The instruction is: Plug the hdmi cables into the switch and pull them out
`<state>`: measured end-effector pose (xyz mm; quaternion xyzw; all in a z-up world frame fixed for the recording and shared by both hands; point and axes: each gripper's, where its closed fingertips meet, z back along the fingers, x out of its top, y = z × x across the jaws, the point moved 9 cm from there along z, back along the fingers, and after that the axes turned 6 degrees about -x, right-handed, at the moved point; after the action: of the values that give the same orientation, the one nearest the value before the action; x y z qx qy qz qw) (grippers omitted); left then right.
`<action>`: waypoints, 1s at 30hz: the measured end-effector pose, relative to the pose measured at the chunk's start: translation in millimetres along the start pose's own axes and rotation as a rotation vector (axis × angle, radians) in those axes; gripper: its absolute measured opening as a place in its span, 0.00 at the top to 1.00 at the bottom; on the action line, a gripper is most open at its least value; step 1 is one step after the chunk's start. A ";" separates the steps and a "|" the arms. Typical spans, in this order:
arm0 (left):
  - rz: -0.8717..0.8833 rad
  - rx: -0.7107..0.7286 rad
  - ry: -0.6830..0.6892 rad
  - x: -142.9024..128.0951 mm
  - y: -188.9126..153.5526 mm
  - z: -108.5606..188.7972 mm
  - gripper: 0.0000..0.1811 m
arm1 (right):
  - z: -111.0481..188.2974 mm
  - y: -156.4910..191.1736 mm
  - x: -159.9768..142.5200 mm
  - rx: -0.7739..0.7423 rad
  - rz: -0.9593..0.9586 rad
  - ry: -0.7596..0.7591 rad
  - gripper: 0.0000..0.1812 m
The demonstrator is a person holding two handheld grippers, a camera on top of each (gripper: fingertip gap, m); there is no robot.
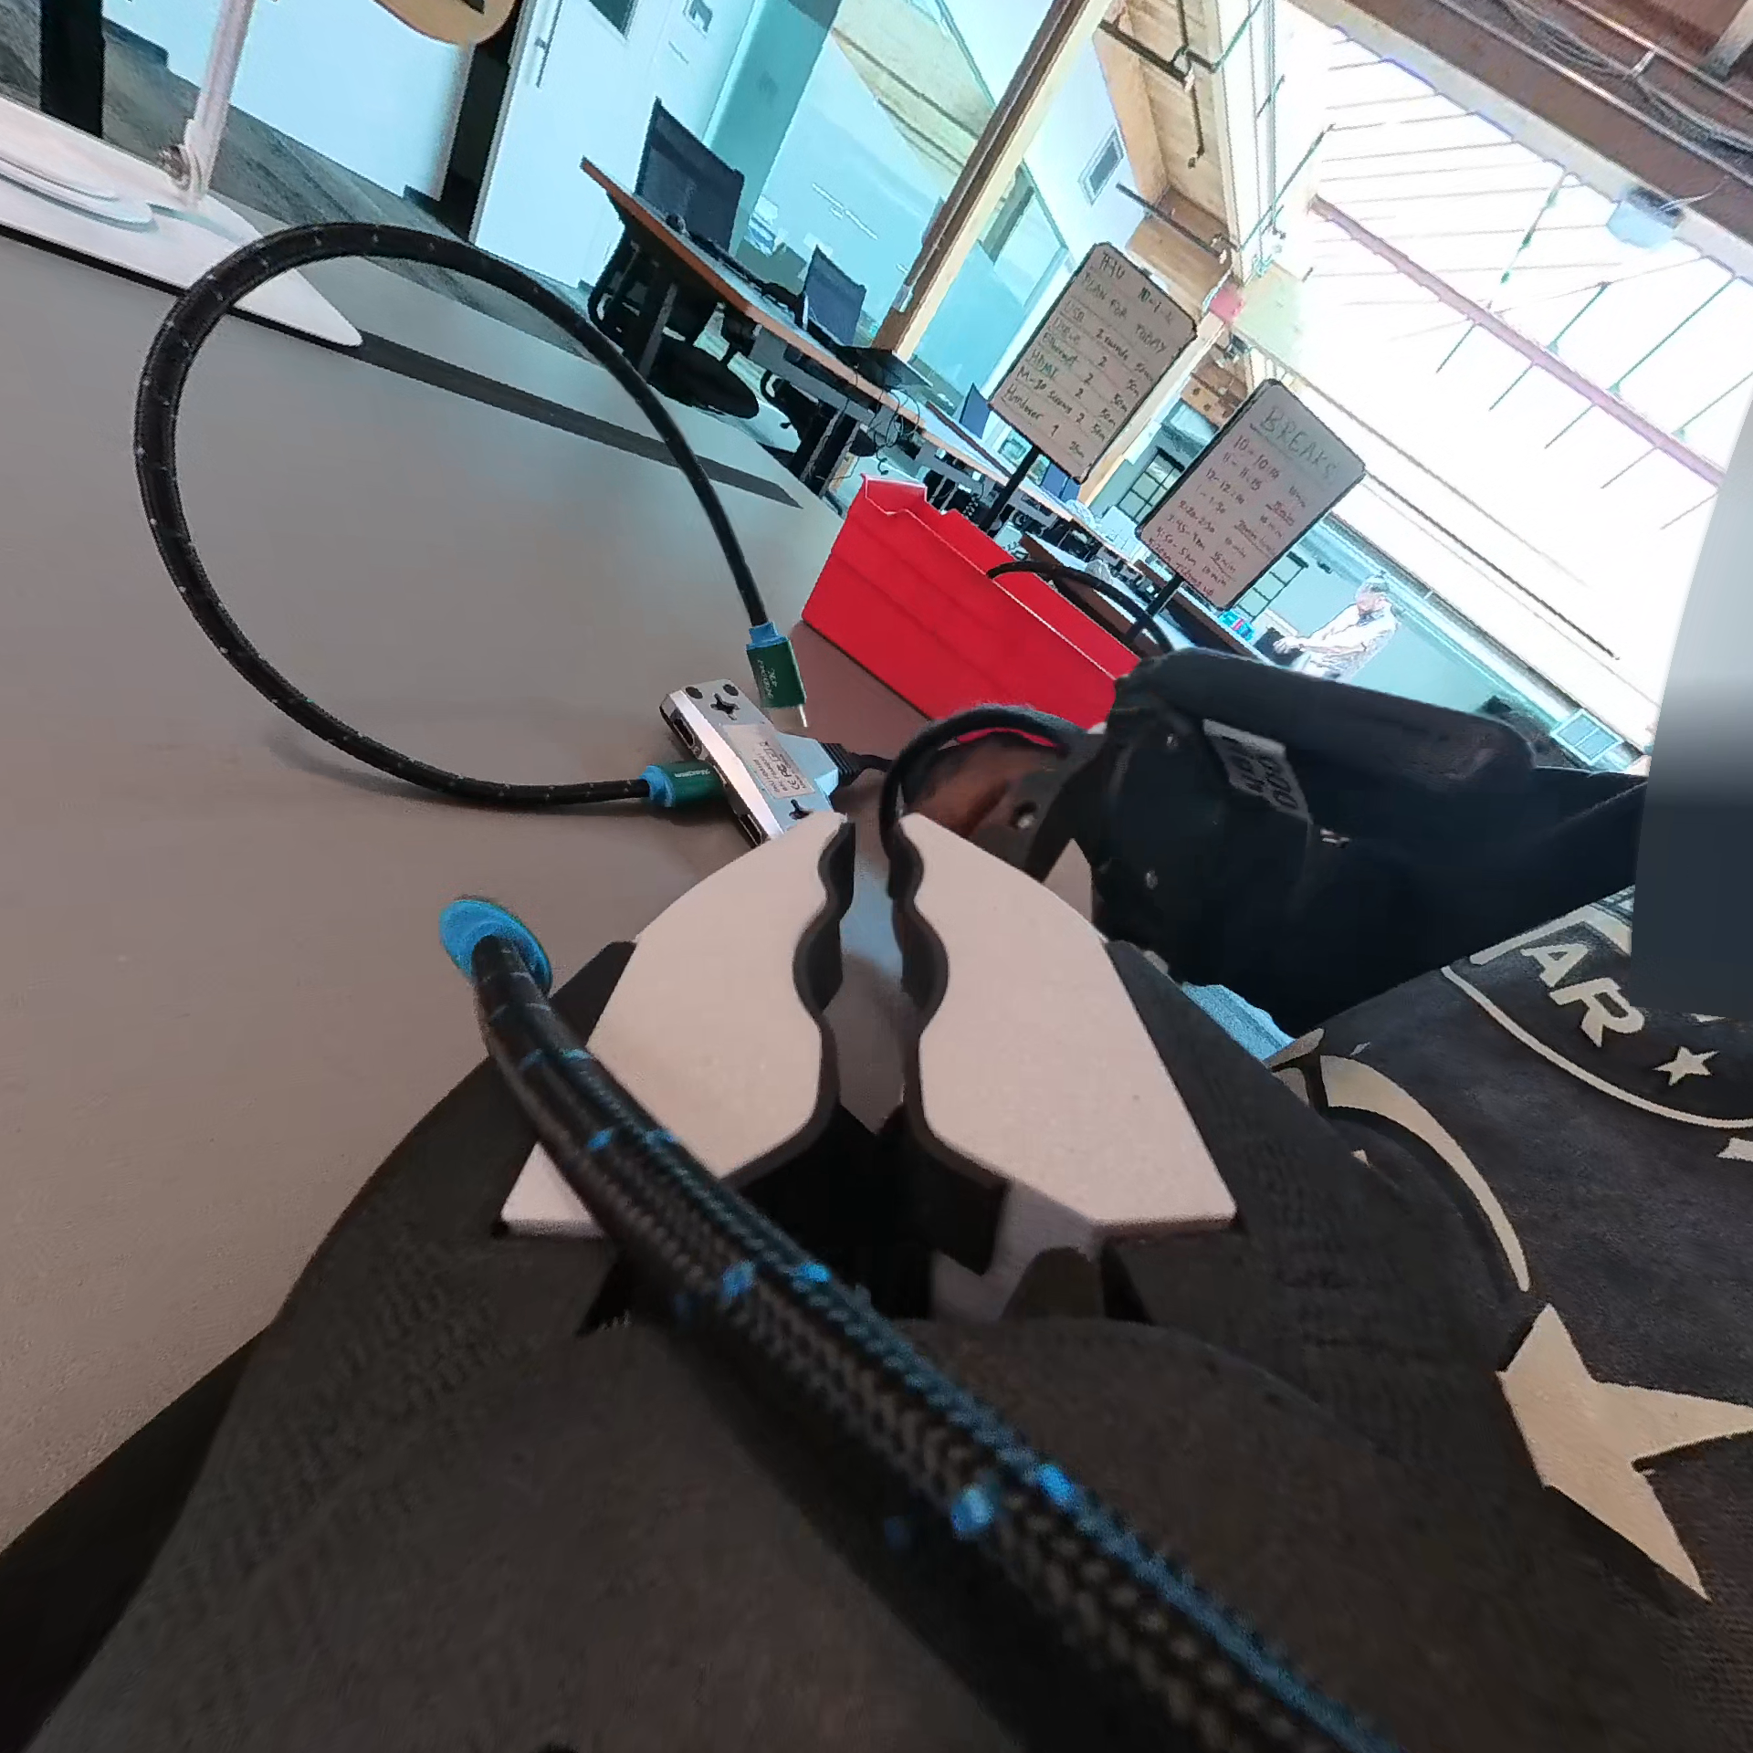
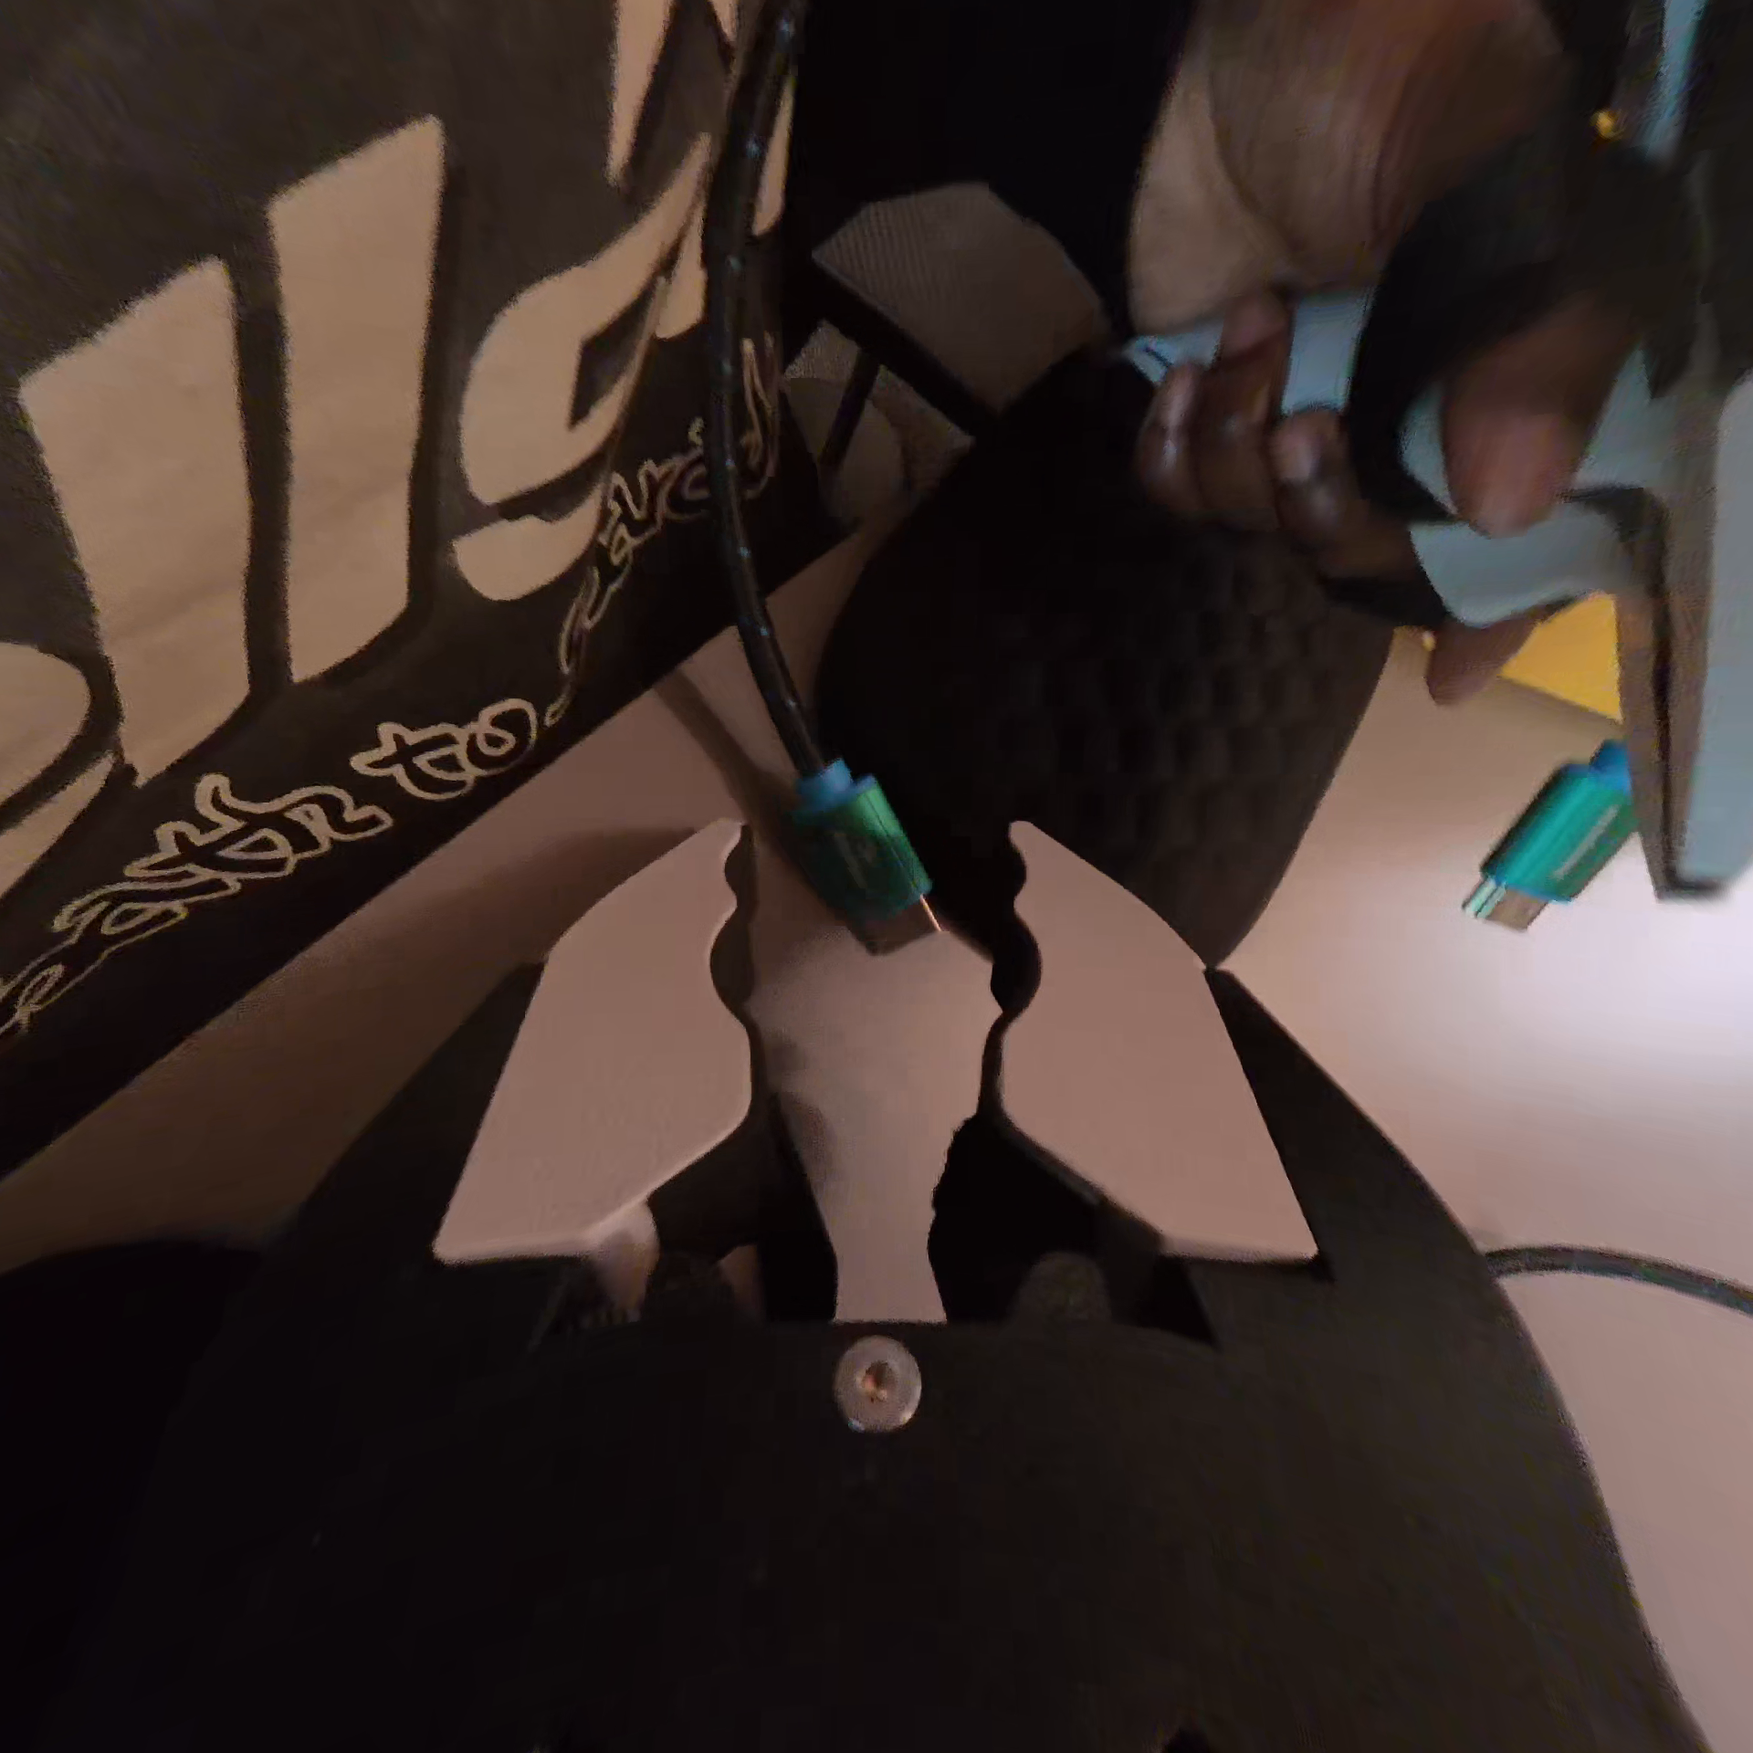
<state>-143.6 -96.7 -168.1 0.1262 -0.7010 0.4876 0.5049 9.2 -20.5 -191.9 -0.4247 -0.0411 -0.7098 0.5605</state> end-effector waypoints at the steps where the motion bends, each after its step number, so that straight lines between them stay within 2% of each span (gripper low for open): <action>1: 0.002 0.001 0.000 0.0 0.3 0.0 0.97 | -3.7 3.0 2.6 0.011 0.023 0.005 0.74; 4: 0.005 0.005 -0.008 0.3 0.8 0.5 0.96 | -14.1 12.1 9.1 -0.007 0.079 -0.016 0.78; 6: 0.003 0.009 -0.020 0.6 0.6 1.4 0.96 | -16.0 12.7 10.7 -0.121 0.168 0.013 0.90; 9: -0.002 0.011 -0.037 1.4 0.3 2.6 0.96 | -13.0 13.7 14.8 -0.125 0.157 0.018 0.90; 12: -0.027 -0.011 -0.065 2.8 -1.9 4.7 0.95 | 9.5 0.7 18.2 -0.151 -0.066 -0.169 0.91; 14: -0.088 -0.070 -0.094 4.0 -7.0 6.1 0.93 | 32.8 -13.7 19.6 -0.156 -0.288 -0.380 0.94; 16: -0.182 -0.147 -0.136 5.1 -14.7 6.4 0.90 | 54.0 -28.9 17.2 -0.069 -0.558 -0.630 0.94; 18: -0.288 -0.277 -0.190 5.2 -26.5 3.8 0.83 | 64.6 -39.1 8.6 -0.018 -0.731 -0.792 0.94; 20: -0.330 -0.409 -0.253 5.2 -36.5 -0.7 0.75 | 65.9 -43.9 0.1 0.012 -0.838 -0.860 0.94; 23: -0.274 -0.433 -0.253 7.1 -34.9 -16.3 0.70 | 60.1 -44.5 -2.2 0.099 -0.912 -0.887 0.94; 24: -0.259 -0.464 -0.253 8.0 -35.6 -22.0 0.71 | 57.2 -44.9 -1.0 0.139 -0.939 -0.884 0.94; 26: -0.235 -0.555 -0.323 13.2 -40.6 -29.0 0.88 | 51.6 -46.7 0.2 0.191 -1.003 -0.845 0.94; 27: -0.227 -0.547 -0.364 16.4 -40.6 -31.3 0.97 | 51.4 -47.9 1.3 0.195 -1.012 -0.841 0.94; 29: -0.214 -0.493 -0.404 21.8 -38.2 -33.6 0.97 | 59.0 -51.9 0.1 0.078 -0.991 -0.859 0.94; 30: -0.194 -0.466 -0.423 24.6 -36.9 -33.7 0.97 | 66.2 -52.3 0.0 0.000 -0.944 -0.877 0.87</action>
<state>-110.5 -79.8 -126.6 0.1720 -0.8676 0.2268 0.4076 2.6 34.1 -127.9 -0.6115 -0.4488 -0.6407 0.1189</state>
